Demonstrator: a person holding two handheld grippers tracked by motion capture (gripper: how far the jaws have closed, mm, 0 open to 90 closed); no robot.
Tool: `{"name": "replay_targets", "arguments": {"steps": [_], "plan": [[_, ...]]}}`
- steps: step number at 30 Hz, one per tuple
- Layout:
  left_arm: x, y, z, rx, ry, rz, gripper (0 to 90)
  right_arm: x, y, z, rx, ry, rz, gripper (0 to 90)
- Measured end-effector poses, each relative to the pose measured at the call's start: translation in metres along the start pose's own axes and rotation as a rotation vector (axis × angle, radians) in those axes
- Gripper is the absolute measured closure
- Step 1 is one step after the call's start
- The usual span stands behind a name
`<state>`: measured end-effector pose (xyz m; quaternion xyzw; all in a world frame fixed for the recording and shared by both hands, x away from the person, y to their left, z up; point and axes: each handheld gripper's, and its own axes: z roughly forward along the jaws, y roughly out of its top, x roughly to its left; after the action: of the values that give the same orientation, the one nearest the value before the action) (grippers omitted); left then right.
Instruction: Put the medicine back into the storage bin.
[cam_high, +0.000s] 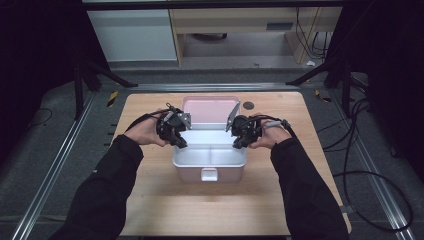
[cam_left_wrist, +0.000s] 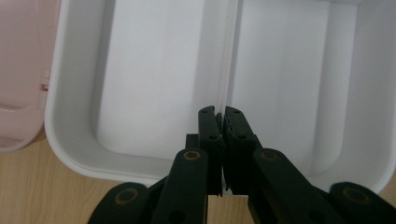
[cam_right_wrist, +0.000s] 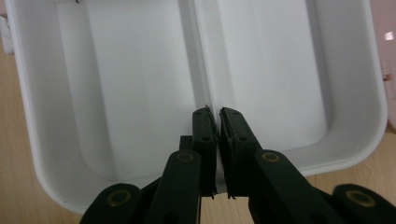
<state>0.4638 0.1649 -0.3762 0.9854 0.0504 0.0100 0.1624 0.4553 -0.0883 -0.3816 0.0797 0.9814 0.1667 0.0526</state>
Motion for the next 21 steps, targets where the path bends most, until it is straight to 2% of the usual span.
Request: {"name": "replay_targets", "arguments": {"steps": [4, 7, 9, 10, 12, 15, 16, 20, 21], "plan": [[-0.007, -0.002, 0.001, -0.010, 0.003, 0.007, 86.8, 0.005, -0.003, 0.000, -0.017, 0.002, -0.005, 84.5], [-0.010, -0.002, 0.001, -0.007, 0.020, 0.011, 86.0, 0.007, -0.009, 0.000, -0.055, 0.016, 0.017, 84.4], [-0.010, -0.001, 0.000, -0.004, 0.036, 0.004, 84.7, 0.009, -0.009, 0.000, -0.053, 0.003, 0.015, 83.9], [-0.010, 0.000, -0.003, -0.018, 0.044, 0.002, 82.2, 0.010, -0.008, -0.001, -0.047, -0.006, 0.023, 82.0], [-0.012, 0.000, -0.009, -0.055, 0.074, -0.008, 77.9, 0.011, -0.007, -0.005, -0.082, -0.021, 0.036, 75.6], [-0.016, 0.000, -0.022, -0.097, 0.128, -0.031, 69.1, 0.010, -0.010, -0.017, -0.147, -0.069, 0.062, 65.6], [-0.017, 0.000, -0.026, -0.109, 0.147, -0.052, 64.2, 0.010, -0.012, -0.021, -0.169, -0.085, 0.085, 64.0], [-0.018, -0.003, -0.037, -0.157, 0.194, -0.122, 55.2, 0.011, -0.020, -0.039, -0.252, -0.188, 0.158, 53.0], [-0.018, -0.005, -0.039, -0.168, 0.209, -0.144, 53.8, 0.010, -0.022, -0.043, -0.272, -0.210, 0.192, 50.6]]}}
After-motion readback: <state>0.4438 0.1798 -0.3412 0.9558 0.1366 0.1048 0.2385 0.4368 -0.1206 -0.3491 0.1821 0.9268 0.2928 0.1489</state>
